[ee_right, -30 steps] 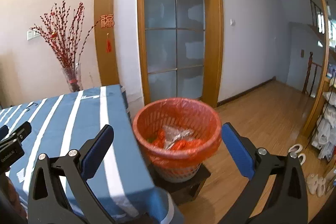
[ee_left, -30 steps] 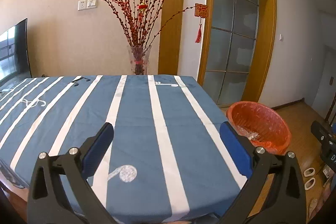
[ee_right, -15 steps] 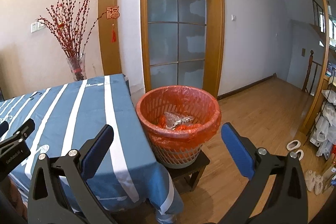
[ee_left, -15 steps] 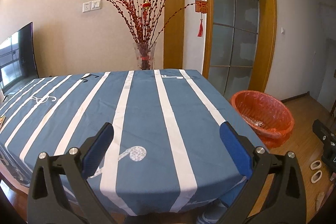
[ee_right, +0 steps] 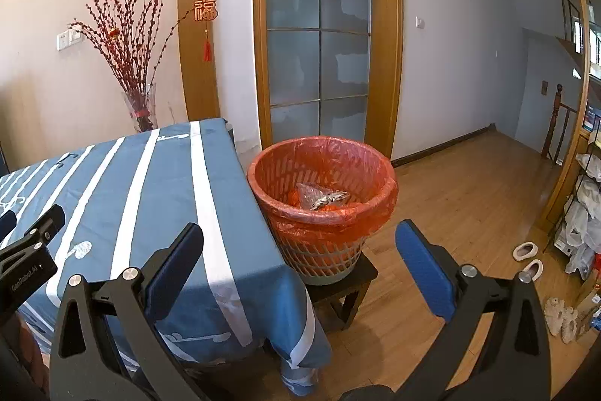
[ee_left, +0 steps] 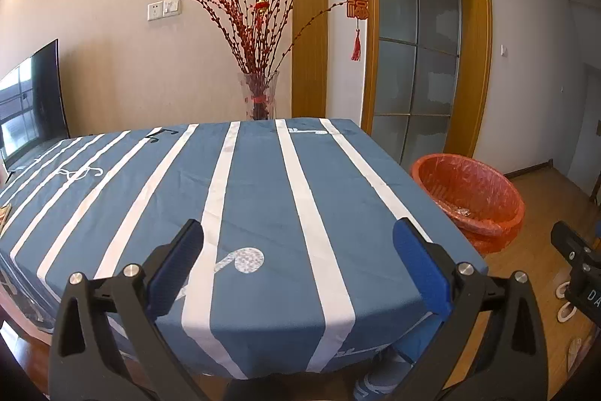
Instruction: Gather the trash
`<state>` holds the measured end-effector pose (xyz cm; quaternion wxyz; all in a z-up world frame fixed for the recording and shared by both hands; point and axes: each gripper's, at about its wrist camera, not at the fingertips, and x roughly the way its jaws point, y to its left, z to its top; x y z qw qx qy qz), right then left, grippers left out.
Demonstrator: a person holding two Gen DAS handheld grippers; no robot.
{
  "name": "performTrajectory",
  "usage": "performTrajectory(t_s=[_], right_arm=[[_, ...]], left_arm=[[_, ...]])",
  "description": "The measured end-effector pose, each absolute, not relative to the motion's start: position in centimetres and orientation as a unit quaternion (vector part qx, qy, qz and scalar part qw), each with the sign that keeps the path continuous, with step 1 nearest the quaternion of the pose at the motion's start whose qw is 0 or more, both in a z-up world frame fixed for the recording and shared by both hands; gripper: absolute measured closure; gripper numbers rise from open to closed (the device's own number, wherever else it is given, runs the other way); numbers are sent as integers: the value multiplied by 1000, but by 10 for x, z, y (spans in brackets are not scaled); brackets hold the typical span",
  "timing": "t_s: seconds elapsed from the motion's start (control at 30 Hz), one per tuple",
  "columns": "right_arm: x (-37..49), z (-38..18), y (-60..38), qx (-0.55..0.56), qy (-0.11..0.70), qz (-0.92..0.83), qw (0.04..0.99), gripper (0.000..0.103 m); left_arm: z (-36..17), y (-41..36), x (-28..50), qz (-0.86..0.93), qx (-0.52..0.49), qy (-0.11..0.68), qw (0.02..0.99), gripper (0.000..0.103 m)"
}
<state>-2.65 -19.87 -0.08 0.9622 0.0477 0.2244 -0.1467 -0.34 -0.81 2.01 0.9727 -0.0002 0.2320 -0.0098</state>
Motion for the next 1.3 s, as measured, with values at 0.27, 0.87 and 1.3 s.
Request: performTrajectory(t_s=[0.27, 0.87, 1.3], right_arm=[[-26, -5, -197, 44, 233, -157, 959, 2], [-24, -10, -197, 48, 245, -150, 957, 2], [-25, -11, -197, 50, 244, -146, 957, 2]], left_arm=[[14, -8, -3, -8, -1, 242, 970, 4], [6, -10, 0, -11, -1, 263, 965, 4], [6, -11, -1, -12, -2, 261, 965, 4]])
